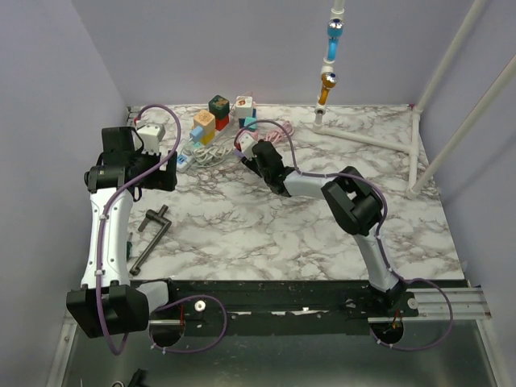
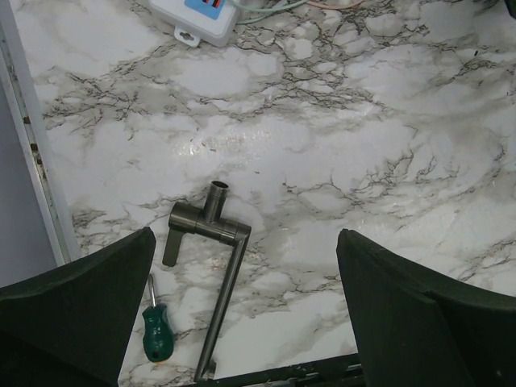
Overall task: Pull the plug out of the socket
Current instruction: Move the socket to the center of the board.
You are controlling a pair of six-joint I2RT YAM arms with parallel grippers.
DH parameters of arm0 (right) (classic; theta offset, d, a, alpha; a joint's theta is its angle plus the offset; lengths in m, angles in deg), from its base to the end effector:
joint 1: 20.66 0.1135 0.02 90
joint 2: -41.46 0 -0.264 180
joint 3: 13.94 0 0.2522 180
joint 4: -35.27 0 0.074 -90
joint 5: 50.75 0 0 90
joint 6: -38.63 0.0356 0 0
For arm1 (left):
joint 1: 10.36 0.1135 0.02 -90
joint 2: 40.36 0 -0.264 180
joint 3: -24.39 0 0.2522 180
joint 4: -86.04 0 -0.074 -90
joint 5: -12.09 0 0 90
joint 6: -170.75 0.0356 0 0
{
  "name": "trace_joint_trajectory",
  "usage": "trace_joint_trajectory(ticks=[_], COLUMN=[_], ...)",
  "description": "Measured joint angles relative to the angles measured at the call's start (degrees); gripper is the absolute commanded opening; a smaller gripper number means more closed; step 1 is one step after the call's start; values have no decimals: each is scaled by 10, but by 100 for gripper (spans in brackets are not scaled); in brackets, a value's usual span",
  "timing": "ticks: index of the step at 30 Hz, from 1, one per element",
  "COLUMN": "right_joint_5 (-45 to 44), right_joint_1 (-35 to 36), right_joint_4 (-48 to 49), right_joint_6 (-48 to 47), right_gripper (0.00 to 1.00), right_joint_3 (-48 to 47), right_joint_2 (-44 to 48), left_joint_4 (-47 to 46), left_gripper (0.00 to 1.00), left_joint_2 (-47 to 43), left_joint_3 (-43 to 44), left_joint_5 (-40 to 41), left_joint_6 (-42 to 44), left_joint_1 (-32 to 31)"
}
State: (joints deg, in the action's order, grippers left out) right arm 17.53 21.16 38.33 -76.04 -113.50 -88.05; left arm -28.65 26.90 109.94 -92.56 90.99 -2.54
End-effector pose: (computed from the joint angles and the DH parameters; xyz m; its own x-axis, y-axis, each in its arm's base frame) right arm 0.3829 0.3249 0.1428 -0.1504 -0.6549 -0.7406 -0.4801 0.7033 -0.5244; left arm 0.2304 0.0226 0.3568 -0.7063 0.0766 -0.7038 0.1674 0.9840 -0.0609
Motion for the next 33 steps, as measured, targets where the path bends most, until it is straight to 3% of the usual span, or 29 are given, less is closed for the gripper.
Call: trace_joint_trajectory(ticks=[7,15,18,24,33], right_joint_5=[-6,-40,-71,-142,-211], right_joint_1=[15,51,77,120,182], right_joint_4=[62,124,130,2,-146], right_joint_6=[-37,-39,-31,128,348], right_gripper=[14,12,1,1,1], right_joint_3=[46,181,219,203,295], right_joint_2=[19,92,115,149,263], left_joint_4=[2,6,10,14,29], left_gripper=[99,99,98,98,98], left_joint_2=[2,1,-1,-23,-67], left_joint_3=[0,0,0,0,0], left_joint_5=[0,0,0,0,0], left_joint_6=[-2,-10,-13,-16,-15], left_joint_1=[0,0,0,0,0])
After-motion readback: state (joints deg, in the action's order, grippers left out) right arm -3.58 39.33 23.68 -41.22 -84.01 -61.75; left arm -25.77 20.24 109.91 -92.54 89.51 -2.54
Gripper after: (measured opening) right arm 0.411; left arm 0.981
